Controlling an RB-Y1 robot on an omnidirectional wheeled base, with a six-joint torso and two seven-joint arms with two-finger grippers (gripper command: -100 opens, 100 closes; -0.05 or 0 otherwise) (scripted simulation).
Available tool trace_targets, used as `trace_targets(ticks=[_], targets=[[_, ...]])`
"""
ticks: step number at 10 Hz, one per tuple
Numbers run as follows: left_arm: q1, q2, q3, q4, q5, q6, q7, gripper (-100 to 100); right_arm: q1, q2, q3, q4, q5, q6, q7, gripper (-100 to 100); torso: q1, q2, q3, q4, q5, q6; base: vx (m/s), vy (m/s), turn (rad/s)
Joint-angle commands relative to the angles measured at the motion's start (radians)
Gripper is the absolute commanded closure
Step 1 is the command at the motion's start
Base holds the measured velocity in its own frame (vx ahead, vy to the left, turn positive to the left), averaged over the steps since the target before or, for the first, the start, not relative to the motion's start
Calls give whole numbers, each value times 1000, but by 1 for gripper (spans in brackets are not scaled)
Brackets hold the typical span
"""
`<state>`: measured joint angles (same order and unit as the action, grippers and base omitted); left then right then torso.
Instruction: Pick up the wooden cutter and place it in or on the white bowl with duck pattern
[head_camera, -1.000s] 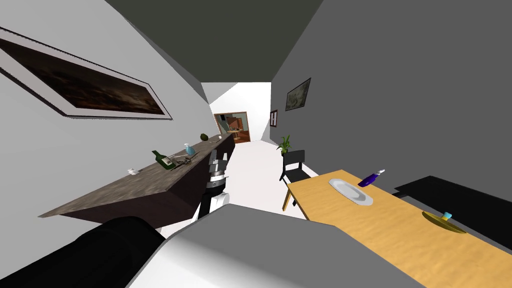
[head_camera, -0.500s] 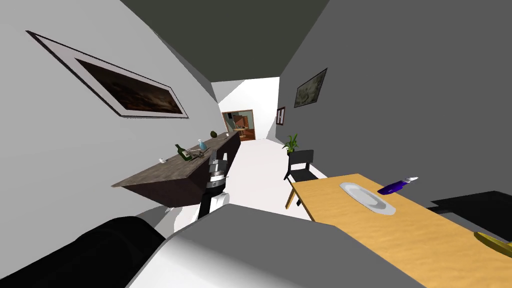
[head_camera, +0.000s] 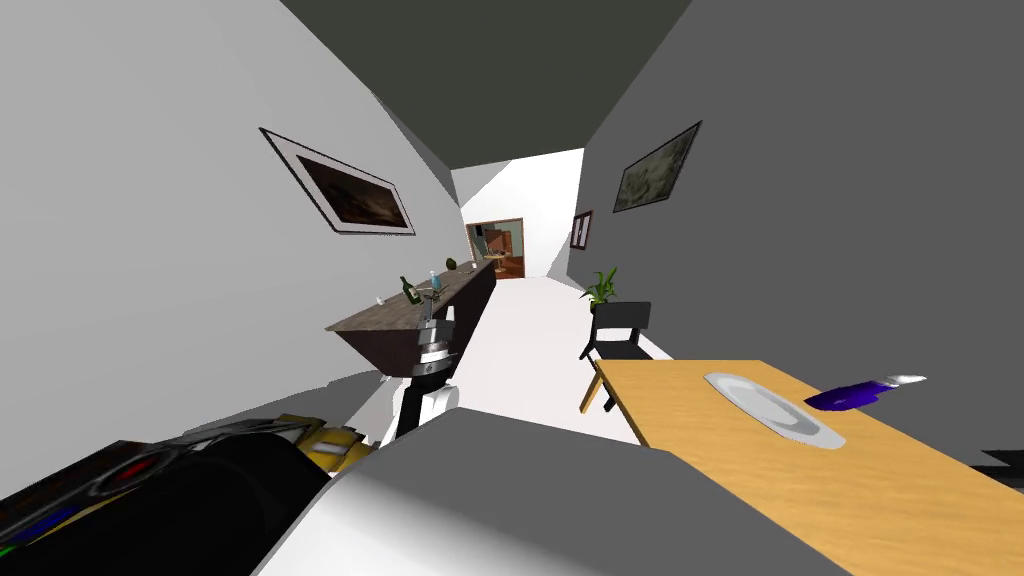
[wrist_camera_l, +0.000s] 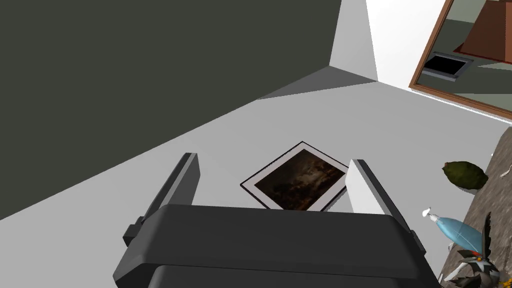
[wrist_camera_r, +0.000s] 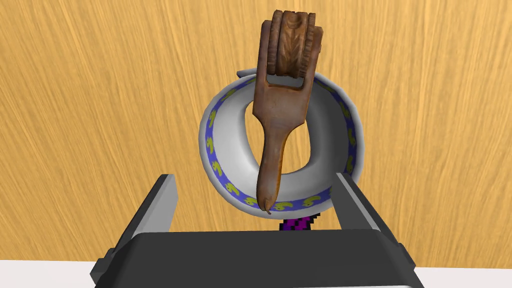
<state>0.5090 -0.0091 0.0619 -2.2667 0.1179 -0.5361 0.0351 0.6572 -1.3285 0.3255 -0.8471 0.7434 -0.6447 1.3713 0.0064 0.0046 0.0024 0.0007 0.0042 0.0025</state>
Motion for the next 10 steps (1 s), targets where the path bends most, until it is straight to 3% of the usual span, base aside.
trace_targets(ticks=[1,3,4,5,10], targets=[[0,0,0,0,0,0,0,0,-9,-17,12,36,-35,-26,-29,-100,0,0,0,0,0,0,-184,18,379],[0,0,0,0,0,0,0,0,-27,-33,30,89,-75,-58,-60,-100,1,2,1,0,0,1,-208,96,348],[0,0,0,0,0,0,0,0,-15,-30,22,64,-64,-42,-49,-100,3,2,1,1,1,1,-84,48,61],[1,0,0,0,0,0,0,0,-15,-31,23,65,-66,-44,-53,0,0,-3,-1,0,0,3,-14,9,-18],[1,0,0,0,0,0,0,0,-15,-30,23,65,-66,-44,-53,0,-5,-10,-6,-2,-1,2,-1,1,0]])
